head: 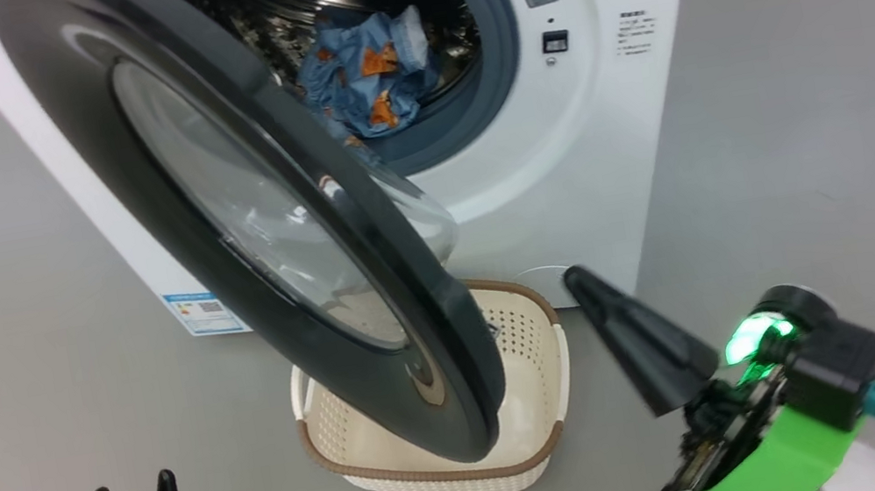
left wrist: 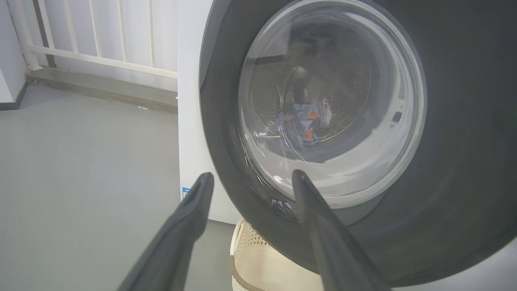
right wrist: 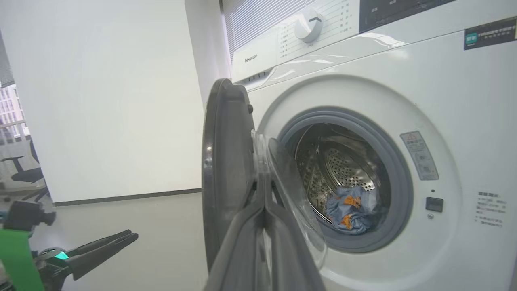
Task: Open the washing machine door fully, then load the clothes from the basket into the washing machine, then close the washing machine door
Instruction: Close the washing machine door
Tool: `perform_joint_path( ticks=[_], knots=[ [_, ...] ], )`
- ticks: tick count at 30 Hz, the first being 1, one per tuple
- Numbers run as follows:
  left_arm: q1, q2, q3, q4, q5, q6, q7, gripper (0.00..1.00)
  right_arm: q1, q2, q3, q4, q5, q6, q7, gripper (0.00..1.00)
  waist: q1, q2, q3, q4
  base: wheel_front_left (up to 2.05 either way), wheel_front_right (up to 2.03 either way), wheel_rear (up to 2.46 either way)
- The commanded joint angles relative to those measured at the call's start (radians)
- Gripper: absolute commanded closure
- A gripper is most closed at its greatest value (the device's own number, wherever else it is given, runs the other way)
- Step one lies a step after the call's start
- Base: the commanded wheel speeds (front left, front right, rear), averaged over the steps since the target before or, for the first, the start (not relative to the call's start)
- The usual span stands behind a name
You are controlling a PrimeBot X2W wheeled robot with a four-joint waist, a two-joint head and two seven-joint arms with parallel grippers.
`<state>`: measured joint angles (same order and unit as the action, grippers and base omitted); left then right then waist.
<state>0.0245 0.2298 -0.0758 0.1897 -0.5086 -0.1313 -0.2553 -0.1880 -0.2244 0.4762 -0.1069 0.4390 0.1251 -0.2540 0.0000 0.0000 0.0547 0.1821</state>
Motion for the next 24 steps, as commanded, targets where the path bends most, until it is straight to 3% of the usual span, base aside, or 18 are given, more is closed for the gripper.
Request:
perform_joint_path(
  ticks=[1,13,24],
  knots=[
    [-0.015,0.014,0.033,-0.024,0.005,0.001,-0.006,0.00,-0.032,-0.001,0.044,-0.035,0.000,0.006,-0.008,1.00,0.0000,0.0000,-0.011,0.025,0.00,0.00,0.00],
    [-0.028,-0.002,0.032,-0.027,0.006,0.001,-0.006,0.00,-0.104,0.015,0.327,0.072,0.047,0.006,-0.008,1.00,0.0000,0.0000,0.011,0.064,0.00,0.00,0.00],
    [-0.050,-0.017,0.025,-0.029,0.004,0.001,-0.006,0.00,-0.145,0.019,0.353,0.193,0.091,0.006,-0.008,1.00,0.0000,0.0000,0.044,0.082,0.00,0.00,0.00]
  ],
)
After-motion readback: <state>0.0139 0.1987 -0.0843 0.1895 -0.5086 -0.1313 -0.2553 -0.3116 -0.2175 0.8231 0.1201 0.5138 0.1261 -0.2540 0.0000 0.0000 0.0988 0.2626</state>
